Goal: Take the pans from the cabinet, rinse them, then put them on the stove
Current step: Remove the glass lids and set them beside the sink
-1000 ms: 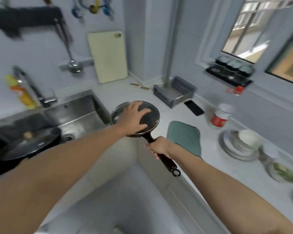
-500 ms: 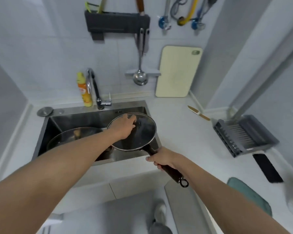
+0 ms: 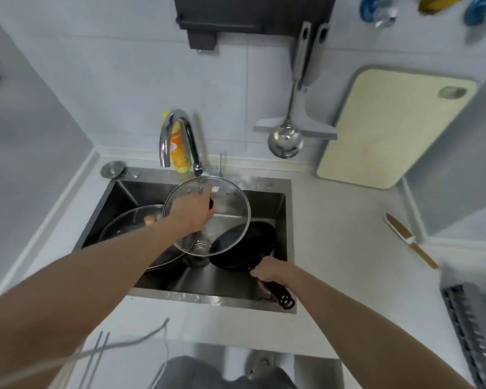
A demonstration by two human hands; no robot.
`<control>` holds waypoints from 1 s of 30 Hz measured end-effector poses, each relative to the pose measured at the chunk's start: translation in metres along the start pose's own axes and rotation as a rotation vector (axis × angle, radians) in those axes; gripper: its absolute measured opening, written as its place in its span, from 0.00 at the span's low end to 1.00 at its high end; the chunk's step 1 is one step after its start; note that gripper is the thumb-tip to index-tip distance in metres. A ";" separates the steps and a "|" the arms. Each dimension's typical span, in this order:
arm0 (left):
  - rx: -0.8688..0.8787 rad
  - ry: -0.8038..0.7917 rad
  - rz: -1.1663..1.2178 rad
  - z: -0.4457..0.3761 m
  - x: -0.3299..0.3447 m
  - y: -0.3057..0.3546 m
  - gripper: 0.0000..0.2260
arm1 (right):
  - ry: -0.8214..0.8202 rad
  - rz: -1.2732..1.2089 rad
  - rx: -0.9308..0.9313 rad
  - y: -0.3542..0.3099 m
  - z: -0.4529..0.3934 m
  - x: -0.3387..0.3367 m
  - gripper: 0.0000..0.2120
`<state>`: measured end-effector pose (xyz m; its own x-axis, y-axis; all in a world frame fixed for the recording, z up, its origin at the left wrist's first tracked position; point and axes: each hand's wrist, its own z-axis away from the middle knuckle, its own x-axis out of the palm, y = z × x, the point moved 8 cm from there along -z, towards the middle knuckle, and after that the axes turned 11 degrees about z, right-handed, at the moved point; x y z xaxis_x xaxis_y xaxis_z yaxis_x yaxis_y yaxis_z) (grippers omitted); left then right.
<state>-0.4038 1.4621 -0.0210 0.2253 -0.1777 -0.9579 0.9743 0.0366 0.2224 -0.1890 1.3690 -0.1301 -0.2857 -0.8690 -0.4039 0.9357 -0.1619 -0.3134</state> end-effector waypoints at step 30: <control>-0.021 -0.200 0.155 -0.059 0.040 0.011 0.15 | 0.115 -0.260 -0.029 0.022 -0.070 -0.025 0.24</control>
<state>-0.3842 1.5137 -0.0677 0.3683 -0.3598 -0.8572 0.9286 0.0982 0.3577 -0.1756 1.4203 -0.1872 -0.5384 -0.7413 -0.4007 0.8220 -0.3574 -0.4434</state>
